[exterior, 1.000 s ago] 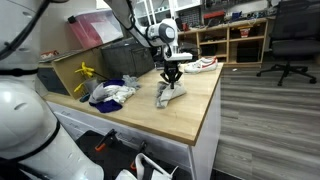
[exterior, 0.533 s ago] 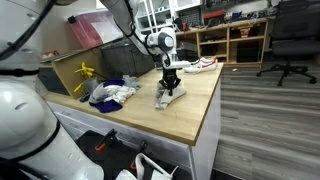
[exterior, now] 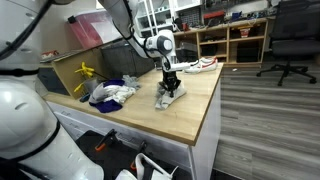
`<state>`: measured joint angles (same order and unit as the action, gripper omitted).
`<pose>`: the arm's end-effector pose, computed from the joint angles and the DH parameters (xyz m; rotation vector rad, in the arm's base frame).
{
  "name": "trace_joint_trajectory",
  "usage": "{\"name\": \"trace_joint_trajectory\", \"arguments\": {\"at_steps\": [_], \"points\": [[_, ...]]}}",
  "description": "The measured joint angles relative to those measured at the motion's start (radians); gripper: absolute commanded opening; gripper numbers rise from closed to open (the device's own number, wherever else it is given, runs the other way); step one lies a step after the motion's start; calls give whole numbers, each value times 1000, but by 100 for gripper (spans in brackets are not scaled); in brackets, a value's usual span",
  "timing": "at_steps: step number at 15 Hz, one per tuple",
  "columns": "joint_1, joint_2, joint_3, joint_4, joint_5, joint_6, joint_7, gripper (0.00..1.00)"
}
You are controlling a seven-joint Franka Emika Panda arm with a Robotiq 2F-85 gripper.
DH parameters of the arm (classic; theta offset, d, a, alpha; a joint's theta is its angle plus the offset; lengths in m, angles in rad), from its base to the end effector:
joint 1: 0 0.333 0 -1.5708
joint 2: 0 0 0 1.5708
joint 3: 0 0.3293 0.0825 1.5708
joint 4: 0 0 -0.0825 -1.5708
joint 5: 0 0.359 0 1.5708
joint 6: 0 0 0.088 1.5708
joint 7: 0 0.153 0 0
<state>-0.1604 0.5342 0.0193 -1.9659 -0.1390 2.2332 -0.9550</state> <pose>0.5577 -0.0884 0.1657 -2.7372 -1.3439 0.4182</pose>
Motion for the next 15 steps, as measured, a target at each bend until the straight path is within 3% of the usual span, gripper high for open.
{"name": "trace_joint_trajectory", "arguments": {"at_steps": [4,10,15], "points": [[0,-79,-16,-33,-68,-18,0,0],[-1,-254,-54,-68,-99,-147,8,0],[-1,-362,-92,-76,-93,-252,165,0]]}}
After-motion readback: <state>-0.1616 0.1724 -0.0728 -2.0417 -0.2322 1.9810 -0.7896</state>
